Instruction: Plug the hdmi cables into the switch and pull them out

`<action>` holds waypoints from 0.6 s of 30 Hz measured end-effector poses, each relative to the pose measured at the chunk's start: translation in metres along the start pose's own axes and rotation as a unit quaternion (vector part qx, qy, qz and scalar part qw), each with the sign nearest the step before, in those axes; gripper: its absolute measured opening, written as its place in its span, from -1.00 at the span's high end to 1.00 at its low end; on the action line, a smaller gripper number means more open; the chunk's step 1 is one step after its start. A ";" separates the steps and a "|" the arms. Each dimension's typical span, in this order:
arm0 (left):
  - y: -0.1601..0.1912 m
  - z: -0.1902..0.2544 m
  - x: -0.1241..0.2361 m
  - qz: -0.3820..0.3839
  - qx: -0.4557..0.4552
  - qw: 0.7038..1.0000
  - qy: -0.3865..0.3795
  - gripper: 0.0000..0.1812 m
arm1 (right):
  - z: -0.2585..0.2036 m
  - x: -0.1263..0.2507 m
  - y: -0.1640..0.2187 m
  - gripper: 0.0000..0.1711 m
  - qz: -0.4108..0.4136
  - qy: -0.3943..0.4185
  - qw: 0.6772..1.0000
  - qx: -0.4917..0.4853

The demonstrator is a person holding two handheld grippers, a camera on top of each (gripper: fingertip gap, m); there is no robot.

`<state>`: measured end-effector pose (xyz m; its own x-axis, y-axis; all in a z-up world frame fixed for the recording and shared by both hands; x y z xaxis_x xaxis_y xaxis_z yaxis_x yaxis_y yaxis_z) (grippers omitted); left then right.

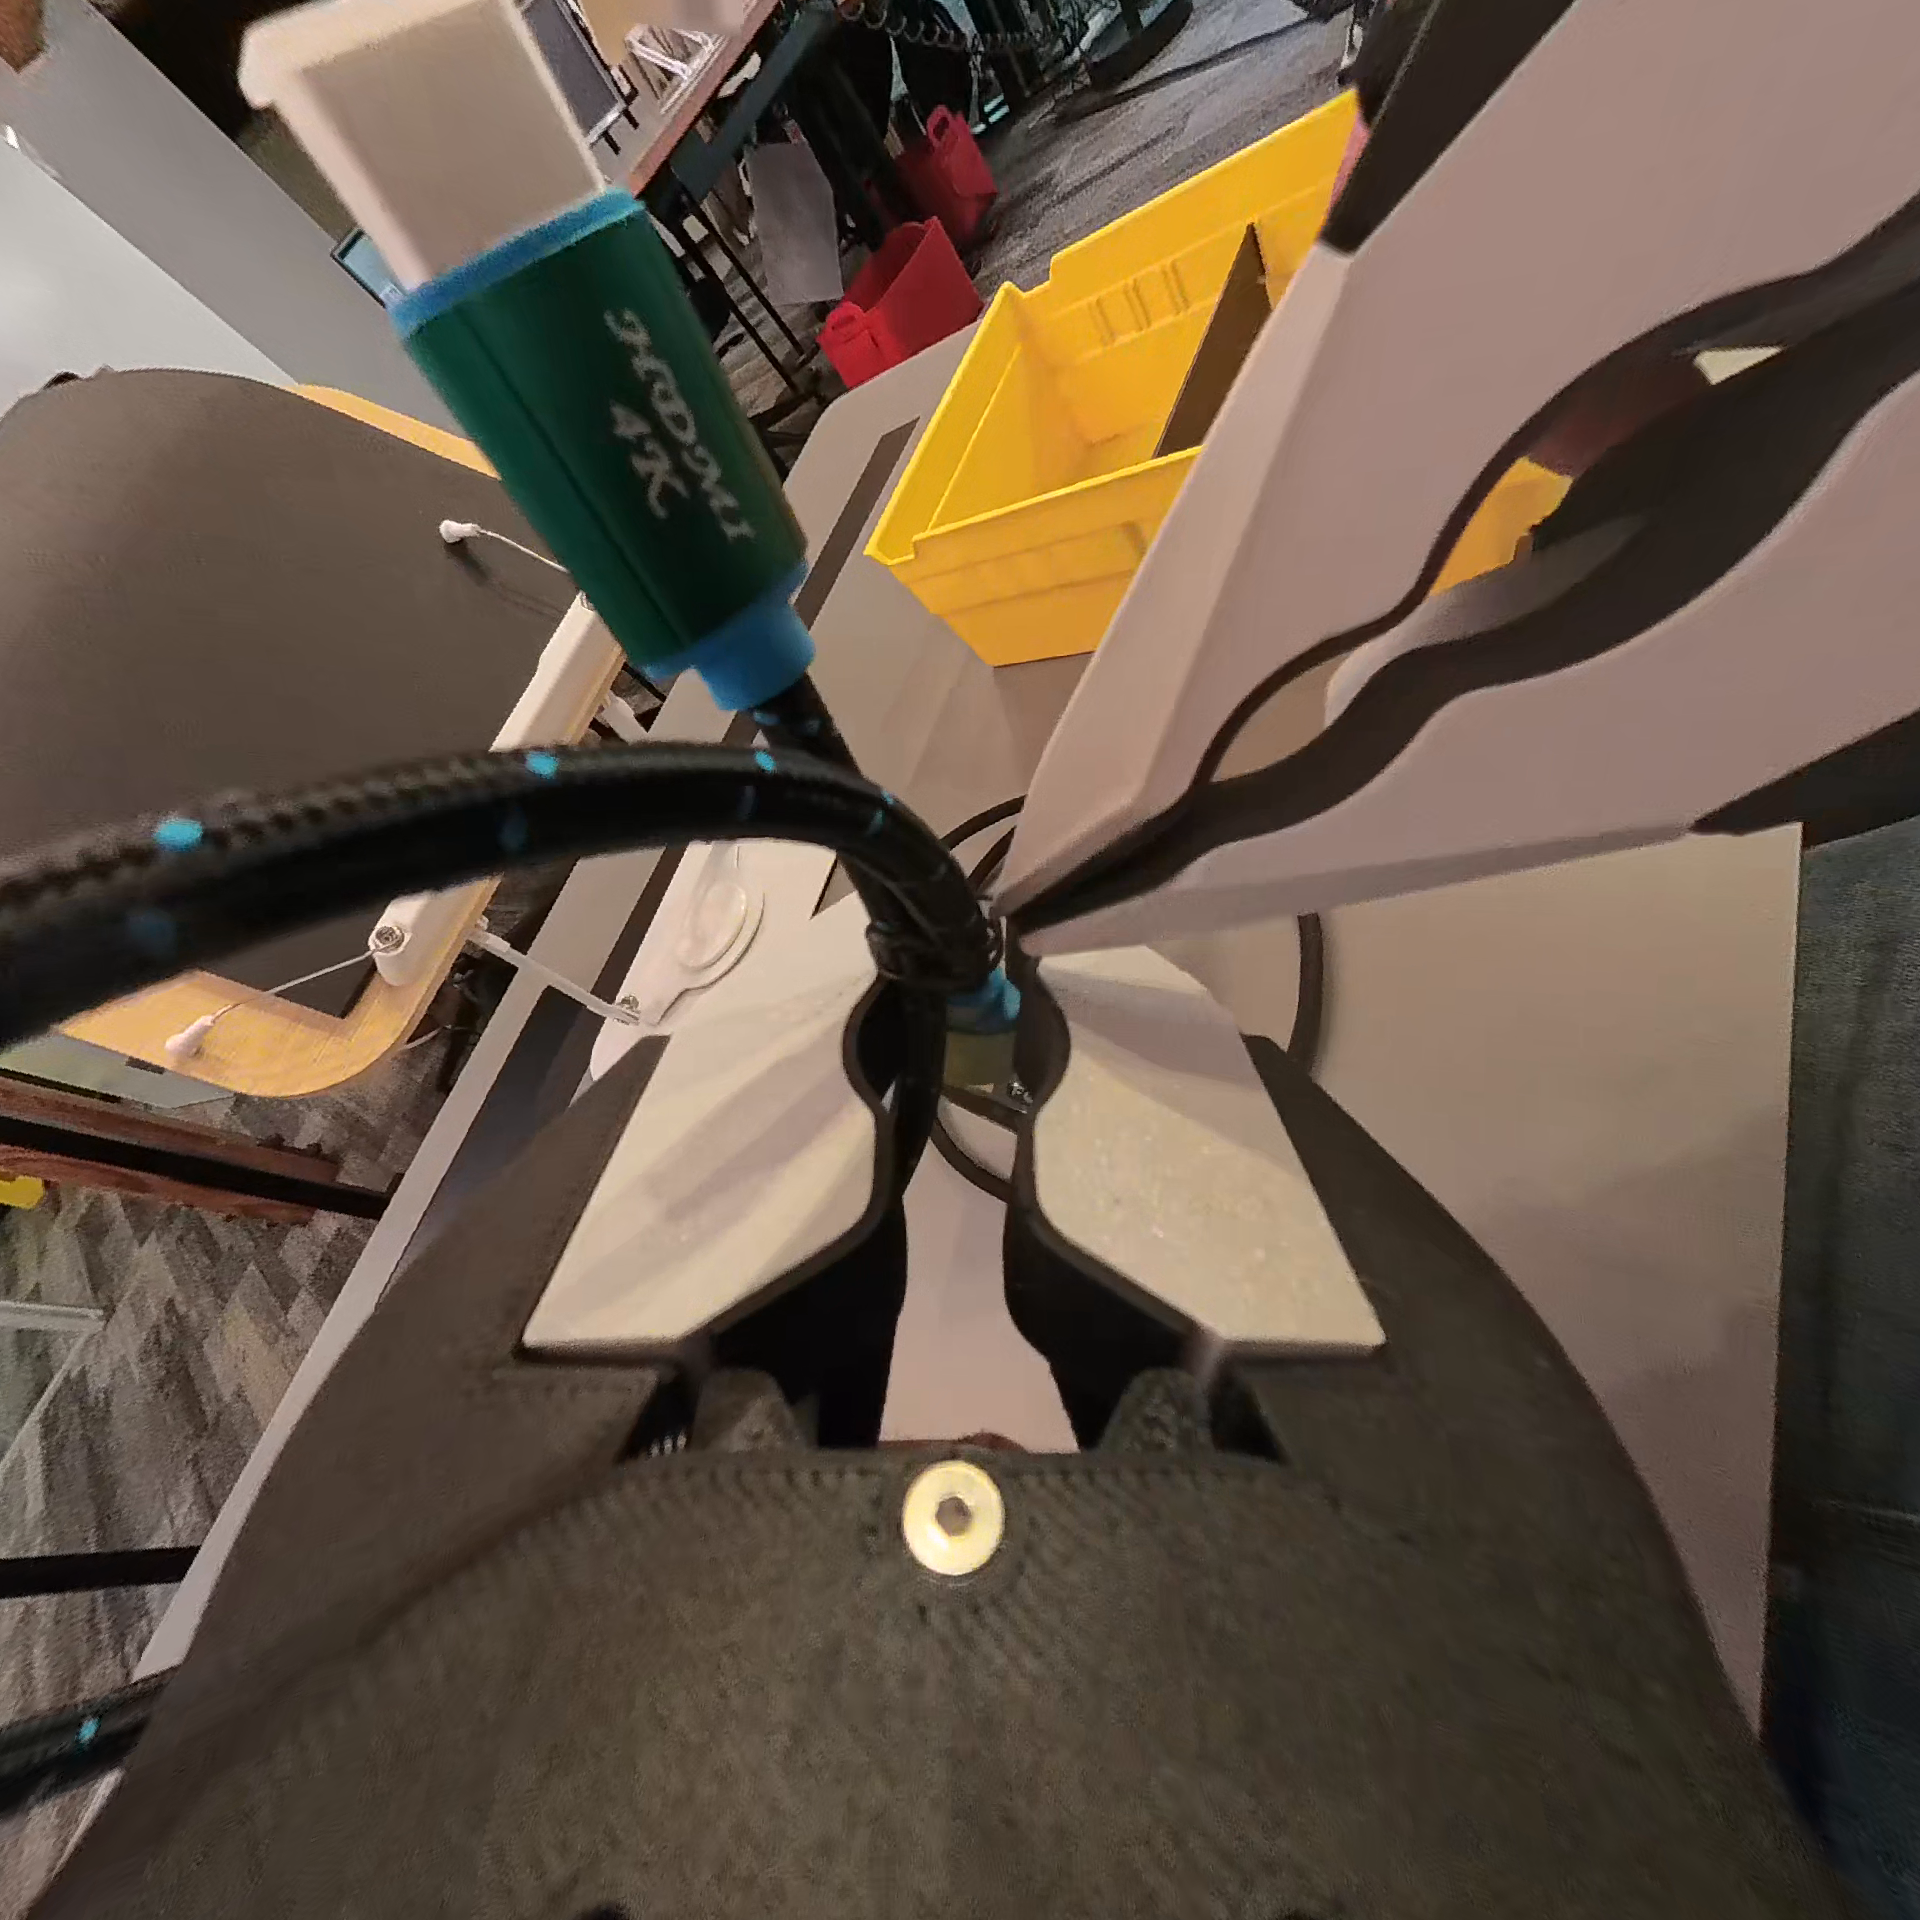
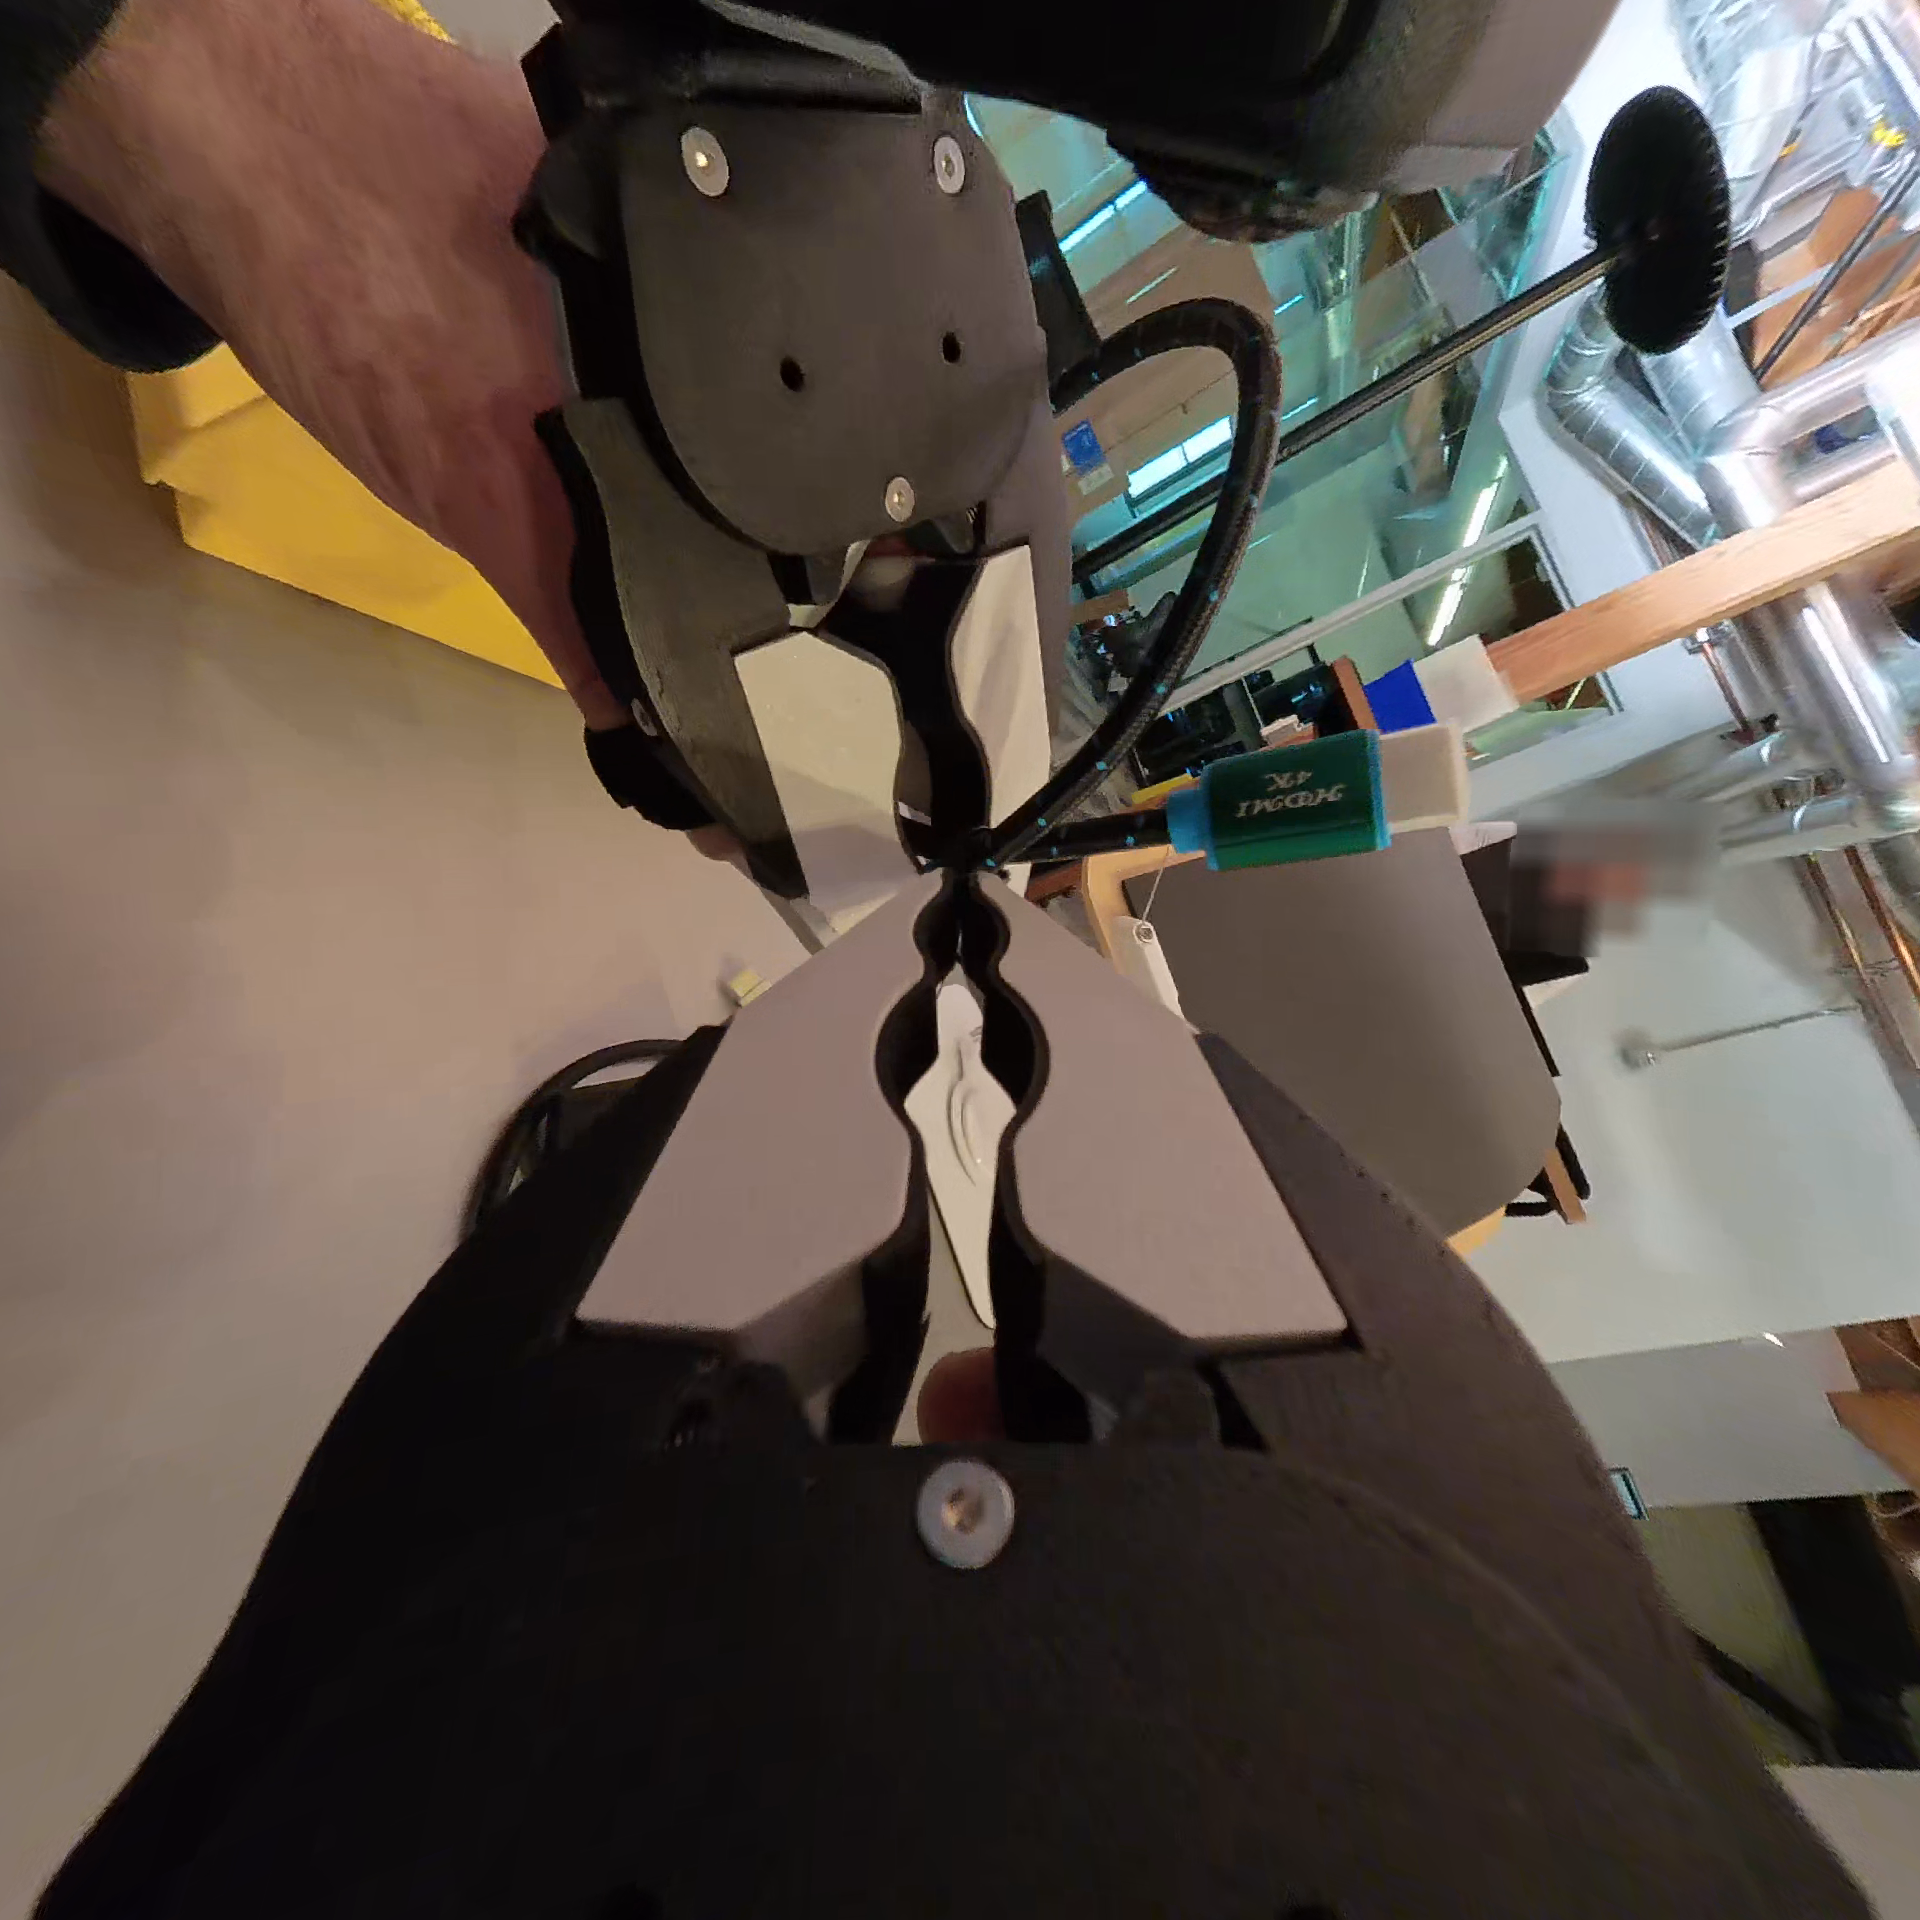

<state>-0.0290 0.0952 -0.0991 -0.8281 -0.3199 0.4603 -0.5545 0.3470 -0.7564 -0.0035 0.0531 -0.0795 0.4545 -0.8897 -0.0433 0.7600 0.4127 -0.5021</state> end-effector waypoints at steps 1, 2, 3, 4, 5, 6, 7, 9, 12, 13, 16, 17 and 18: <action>-0.001 0.001 0.000 0.000 0.000 1.000 0.002 0.80 | -0.001 0.000 0.001 1.00 -0.004 -0.003 1.000 0.000; -0.001 0.001 -0.001 0.000 -0.001 1.000 0.001 0.81 | -0.001 0.000 0.003 1.00 -0.008 -0.011 1.000 -0.010; -0.001 0.001 -0.001 -0.002 -0.004 1.000 -0.001 0.80 | 0.001 0.000 0.003 1.00 -0.006 -0.013 0.999 -0.039; 0.000 0.001 0.000 -0.002 -0.005 1.000 -0.002 0.80 | 0.005 0.001 0.003 1.00 -0.006 -0.015 0.997 -0.071; 0.000 0.000 0.000 -0.001 -0.004 1.000 -0.003 0.80 | 0.007 0.001 0.004 1.00 -0.005 -0.022 0.995 -0.094; 0.000 0.000 0.001 -0.001 -0.003 1.000 -0.005 0.80 | 0.010 0.003 0.003 1.00 0.005 -0.029 0.993 -0.117; 0.001 -0.001 0.001 0.001 0.000 1.000 -0.005 0.80 | 0.012 0.004 0.003 1.00 0.009 -0.035 0.990 -0.139; -0.001 -0.002 0.003 0.006 0.002 1.000 -0.008 0.80 | 0.011 0.006 0.005 1.00 0.007 -0.043 0.988 -0.146; -0.003 -0.001 0.002 0.007 -0.002 1.000 -0.007 0.80 | 0.006 0.005 0.008 0.75 -0.008 -0.061 0.983 -0.172; -0.003 -0.001 0.002 0.005 -0.005 1.000 -0.008 0.80 | 0.006 0.004 0.009 0.76 -0.009 -0.061 0.982 -0.176; -0.004 0.003 0.002 0.009 -0.017 1.000 -0.003 0.80 | 0.008 0.001 0.011 0.84 -0.010 -0.070 0.978 -0.194; -0.004 0.003 0.002 0.007 -0.024 1.000 -0.007 0.80 | 0.008 0.001 0.011 0.86 -0.010 -0.078 0.976 -0.204; -0.005 0.003 0.003 0.003 -0.032 0.999 -0.011 0.80 | 0.009 0.000 0.011 0.87 -0.011 -0.084 0.974 -0.210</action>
<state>-0.0284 0.0904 -0.0955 -0.8304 -0.3360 0.4445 -0.5534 0.4043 -0.7282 0.0089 0.0590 -0.0776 0.5366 -0.8384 0.0959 0.5297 0.2461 -0.8117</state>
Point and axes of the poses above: each gripper's, where its closed fingertips meet, x back along the fingers, y out of its underside, z = x × y across the jaws, the point moved 4 cm from there along x, back along the fingers, and after that the axes turned 12 degrees about y, right-handed, at the moved point
